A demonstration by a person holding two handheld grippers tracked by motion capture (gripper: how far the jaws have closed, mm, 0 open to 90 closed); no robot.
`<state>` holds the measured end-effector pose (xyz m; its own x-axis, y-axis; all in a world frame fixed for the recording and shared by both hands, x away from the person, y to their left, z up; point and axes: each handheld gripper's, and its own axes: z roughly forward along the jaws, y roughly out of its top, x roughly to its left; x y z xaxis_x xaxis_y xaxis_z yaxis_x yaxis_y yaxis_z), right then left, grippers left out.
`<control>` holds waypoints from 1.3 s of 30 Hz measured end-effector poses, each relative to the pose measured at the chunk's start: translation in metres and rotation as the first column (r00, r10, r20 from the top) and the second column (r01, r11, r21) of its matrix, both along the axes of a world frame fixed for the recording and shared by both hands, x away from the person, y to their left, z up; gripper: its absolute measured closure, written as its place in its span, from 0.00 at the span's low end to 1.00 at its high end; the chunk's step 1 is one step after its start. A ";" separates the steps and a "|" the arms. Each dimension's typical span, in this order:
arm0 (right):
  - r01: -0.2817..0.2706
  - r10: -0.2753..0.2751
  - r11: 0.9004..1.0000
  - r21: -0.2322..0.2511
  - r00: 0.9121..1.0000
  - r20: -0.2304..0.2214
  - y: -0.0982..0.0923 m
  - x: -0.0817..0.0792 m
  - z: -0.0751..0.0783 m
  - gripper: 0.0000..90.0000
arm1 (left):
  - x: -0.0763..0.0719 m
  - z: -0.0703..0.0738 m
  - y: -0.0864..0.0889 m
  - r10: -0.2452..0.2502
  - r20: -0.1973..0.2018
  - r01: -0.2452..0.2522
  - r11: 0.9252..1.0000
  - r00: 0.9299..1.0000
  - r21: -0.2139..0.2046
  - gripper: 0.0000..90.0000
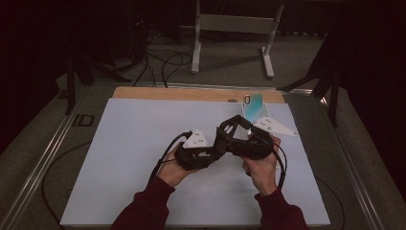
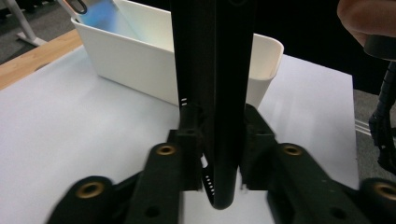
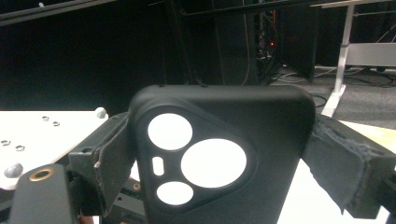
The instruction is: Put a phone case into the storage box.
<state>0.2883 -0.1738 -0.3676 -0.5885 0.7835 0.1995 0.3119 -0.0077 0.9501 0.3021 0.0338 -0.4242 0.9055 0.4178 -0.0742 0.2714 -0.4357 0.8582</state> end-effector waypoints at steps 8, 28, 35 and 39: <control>0.012 -0.012 1.000 0.000 1.000 -0.004 -0.004 0.003 0.002 0.15 | 0.001 0.003 0.010 0.069 0.027 -0.069 0.998 0.997 0.002 0.52; 0.038 -0.038 0.999 -0.019 0.999 0.006 -0.012 0.012 0.006 0.15 | 0.005 0.004 0.044 0.238 0.081 -0.241 0.970 0.968 0.029 0.05; 0.045 -0.045 0.999 -0.024 0.999 0.013 -0.018 0.016 0.008 0.15 | 0.007 0.004 0.060 0.274 0.077 -0.277 0.961 0.959 0.020 0.00; 0.057 -0.057 0.998 -0.023 0.998 0.013 -0.020 0.019 0.009 0.15 | 0.005 0.004 0.068 0.299 0.105 -0.303 0.953 0.948 0.022 0.00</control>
